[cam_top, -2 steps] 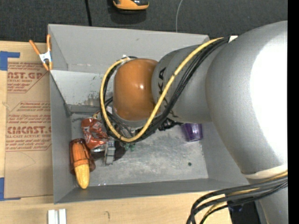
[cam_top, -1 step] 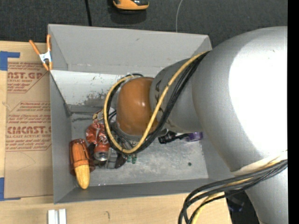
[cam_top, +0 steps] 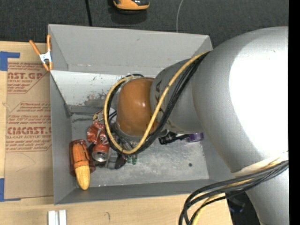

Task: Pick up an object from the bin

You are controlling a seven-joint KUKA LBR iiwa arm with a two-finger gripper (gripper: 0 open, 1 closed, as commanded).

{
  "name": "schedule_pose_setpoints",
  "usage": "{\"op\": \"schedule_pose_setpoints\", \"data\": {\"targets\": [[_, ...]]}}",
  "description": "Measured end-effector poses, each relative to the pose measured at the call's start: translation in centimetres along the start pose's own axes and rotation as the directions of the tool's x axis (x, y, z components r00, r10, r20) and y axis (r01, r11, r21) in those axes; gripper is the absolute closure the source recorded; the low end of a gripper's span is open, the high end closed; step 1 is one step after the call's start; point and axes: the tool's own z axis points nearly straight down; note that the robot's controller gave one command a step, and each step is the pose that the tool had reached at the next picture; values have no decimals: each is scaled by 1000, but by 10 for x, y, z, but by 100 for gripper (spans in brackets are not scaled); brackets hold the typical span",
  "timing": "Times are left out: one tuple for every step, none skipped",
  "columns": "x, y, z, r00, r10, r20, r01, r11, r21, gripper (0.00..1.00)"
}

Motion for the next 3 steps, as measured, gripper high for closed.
{"op": "schedule_pose_setpoints", "data": {"targets": [[-7,27,-120,1000,-9,-8,9,1000,2,100],[-7,27,-120,1000,-8,-9,8,1000,2,100],[-5,24,-154,1000,-24,-12,24,1000,4,100]]}}
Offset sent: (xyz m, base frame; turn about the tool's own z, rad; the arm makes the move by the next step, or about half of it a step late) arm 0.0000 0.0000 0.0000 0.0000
